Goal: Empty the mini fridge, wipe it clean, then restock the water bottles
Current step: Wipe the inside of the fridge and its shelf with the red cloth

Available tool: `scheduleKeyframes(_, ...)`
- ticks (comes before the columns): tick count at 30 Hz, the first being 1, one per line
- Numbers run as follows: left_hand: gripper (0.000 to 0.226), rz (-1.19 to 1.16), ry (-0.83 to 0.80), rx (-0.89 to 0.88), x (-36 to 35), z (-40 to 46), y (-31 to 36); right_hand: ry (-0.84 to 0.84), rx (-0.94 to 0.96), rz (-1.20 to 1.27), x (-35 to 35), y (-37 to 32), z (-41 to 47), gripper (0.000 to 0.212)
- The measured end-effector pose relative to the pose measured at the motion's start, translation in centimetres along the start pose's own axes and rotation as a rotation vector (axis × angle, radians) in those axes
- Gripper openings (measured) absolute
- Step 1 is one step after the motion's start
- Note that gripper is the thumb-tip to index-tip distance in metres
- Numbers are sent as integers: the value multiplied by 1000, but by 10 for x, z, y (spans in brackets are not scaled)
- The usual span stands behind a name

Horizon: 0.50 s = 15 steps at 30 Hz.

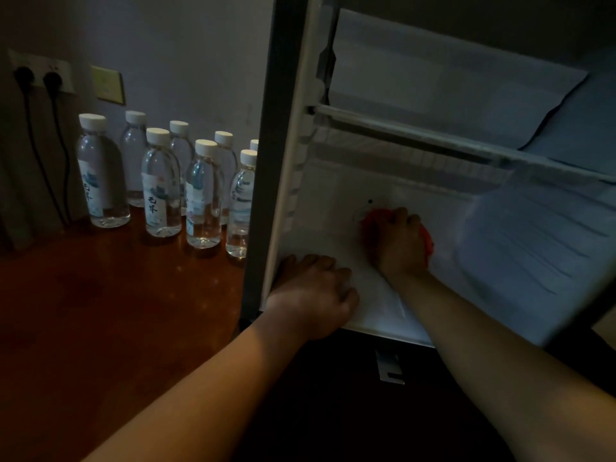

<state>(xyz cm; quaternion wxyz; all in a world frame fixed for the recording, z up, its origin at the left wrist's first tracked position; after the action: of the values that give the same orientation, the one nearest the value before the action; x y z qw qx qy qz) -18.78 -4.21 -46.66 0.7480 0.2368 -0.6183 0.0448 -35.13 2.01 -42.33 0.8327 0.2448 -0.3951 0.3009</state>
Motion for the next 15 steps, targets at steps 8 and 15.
scheduleKeyframes(8, 51, -11, 0, 12, -2, 1, -1, -76, -59, -45, 2, 49, -14, 34)
scheduleKeyframes(15, 52, -23, -6, 13, -2, 1, 0, 1, -274, 108, 5, 88, -29, 49)
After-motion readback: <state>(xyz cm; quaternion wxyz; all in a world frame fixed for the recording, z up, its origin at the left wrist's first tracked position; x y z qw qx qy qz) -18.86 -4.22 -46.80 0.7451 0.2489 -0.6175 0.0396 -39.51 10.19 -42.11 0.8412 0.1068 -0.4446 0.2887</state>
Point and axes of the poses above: each hand's wrist, its own z-axis towards the middle knuckle, its own x-axis out of the back of the hand, y = z × x, the point moved 8 cm from there along z, towards the middle knuckle, and after that the axes turned 11 degrees about x, right-handed, at the moved point
